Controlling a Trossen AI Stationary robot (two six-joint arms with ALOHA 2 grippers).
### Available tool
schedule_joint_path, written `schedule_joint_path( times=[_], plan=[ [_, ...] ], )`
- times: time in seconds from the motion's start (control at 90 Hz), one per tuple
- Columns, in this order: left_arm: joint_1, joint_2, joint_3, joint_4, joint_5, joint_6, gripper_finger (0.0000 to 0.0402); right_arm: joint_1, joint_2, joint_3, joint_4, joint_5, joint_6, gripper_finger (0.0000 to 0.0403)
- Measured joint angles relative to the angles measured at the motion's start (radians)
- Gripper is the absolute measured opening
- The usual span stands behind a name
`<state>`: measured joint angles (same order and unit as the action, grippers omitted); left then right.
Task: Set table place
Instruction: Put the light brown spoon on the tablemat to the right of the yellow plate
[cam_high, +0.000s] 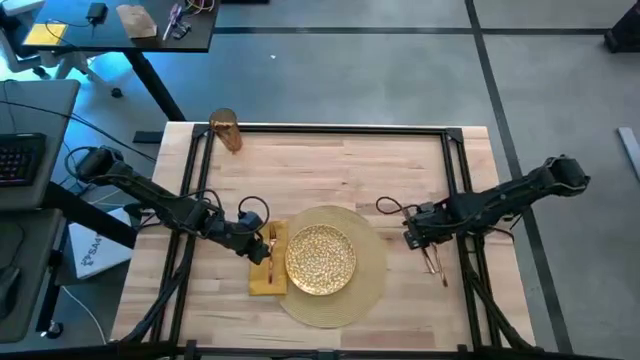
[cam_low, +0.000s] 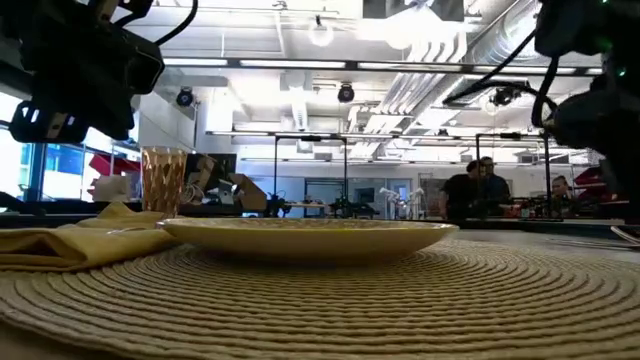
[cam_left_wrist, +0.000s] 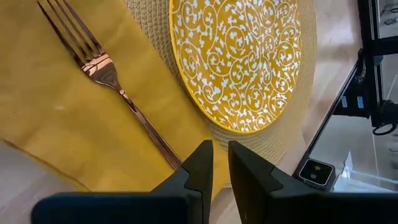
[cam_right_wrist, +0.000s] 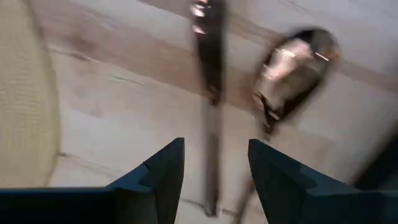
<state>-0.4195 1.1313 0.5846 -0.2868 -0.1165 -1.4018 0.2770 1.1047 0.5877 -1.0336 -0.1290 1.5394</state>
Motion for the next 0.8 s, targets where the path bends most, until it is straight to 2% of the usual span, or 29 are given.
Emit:
schedule_joint_path(
  times=[0.211,0.411,0.589,0.8],
  plan=[
    [0.0,0.0,0.0,0.0,-0.001,0.004,0.0035,0.013,0.041,-0.008,0.003,-0.01,0.023,0.0141],
    [0.0,0.0,0.0,0.002,-0.002,0.016,0.0035,0.014,0.173,-0.008,0.005,-0.046,0.023,0.0097],
    [0.0,0.0,0.0,0.001,-0.002,0.024,0.0035,0.014,0.265,-0.009,0.012,-0.045,0.012,0.0082],
    [0.0,0.0,0.0,0.001,-0.001,0.036,0.0035,0.011,0.294,-0.06,0.121,-0.1,0.002,0.0057]
  ],
)
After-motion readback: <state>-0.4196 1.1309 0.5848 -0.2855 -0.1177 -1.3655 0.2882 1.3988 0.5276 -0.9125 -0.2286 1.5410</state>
